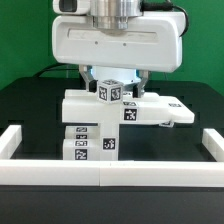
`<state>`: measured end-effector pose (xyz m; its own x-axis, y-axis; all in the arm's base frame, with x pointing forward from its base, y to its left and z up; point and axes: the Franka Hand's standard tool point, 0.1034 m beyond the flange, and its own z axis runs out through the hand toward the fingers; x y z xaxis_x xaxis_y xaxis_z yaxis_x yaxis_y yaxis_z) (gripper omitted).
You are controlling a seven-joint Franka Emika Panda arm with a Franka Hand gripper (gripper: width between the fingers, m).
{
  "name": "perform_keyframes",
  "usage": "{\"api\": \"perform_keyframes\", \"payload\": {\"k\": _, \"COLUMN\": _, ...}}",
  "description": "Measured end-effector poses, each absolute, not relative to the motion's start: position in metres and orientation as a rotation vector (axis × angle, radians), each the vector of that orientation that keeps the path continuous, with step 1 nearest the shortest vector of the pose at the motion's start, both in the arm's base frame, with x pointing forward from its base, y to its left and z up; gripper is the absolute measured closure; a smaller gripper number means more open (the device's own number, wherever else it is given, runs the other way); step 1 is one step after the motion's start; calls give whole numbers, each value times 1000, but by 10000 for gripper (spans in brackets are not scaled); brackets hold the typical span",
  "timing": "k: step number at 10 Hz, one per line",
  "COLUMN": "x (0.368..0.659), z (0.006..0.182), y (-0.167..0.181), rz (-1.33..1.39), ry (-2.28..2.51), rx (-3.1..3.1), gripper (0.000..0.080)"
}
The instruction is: Assemble chair
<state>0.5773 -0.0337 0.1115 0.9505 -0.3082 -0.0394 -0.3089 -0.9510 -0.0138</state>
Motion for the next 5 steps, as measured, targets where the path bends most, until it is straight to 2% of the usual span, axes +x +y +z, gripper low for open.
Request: {"api": "perform_keyframes", "payload": {"k": 5, "x": 578, "z": 112, "y": -35, "rz": 53, "ry": -126, "rx": -3126, "gripper": 151}}
